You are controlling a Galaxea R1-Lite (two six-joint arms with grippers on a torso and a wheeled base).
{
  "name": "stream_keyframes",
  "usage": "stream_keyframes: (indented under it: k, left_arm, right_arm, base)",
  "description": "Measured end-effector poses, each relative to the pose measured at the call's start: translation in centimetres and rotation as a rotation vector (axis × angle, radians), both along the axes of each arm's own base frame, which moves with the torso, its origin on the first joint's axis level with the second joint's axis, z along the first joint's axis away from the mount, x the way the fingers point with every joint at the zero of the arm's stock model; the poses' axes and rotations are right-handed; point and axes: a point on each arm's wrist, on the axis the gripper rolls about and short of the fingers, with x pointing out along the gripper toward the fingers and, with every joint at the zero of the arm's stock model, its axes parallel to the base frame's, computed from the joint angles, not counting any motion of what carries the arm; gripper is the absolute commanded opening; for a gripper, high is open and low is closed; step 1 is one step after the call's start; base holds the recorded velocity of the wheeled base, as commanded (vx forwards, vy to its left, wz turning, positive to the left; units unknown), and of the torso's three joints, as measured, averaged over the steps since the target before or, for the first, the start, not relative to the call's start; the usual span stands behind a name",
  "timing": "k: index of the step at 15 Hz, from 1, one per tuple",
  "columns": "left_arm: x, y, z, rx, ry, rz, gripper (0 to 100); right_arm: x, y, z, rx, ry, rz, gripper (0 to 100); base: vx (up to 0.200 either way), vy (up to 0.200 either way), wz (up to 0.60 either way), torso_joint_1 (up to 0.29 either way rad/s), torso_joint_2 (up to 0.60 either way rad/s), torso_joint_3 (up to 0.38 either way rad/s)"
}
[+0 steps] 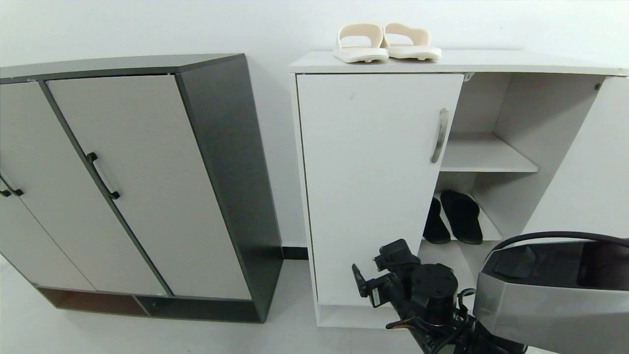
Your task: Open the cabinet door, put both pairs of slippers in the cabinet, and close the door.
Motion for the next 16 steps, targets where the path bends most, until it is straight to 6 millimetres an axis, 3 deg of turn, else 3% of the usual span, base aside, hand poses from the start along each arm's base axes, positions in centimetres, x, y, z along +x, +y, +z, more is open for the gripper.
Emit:
stream_keyframes:
  k: [14, 16]
  left_arm:
    - [0.00, 0.00, 0.00, 0.000, 0.000, -0.001, 0]
    - [0.00, 0.00, 0.00, -0.001, 0.000, -0.001, 0]
  right_arm:
    - [0.07, -0.02, -0.12, -0.005, 0.001, -0.004, 100]
    - [0.06, -0.02, -0.14, -0.007, 0.001, -0.004, 100]
  base:
    - [0.000, 0.000, 0.00, 0.000, 0.00, 0.000]
    - [0.000, 0.000, 0.00, 0.005, -0.21, -0.224]
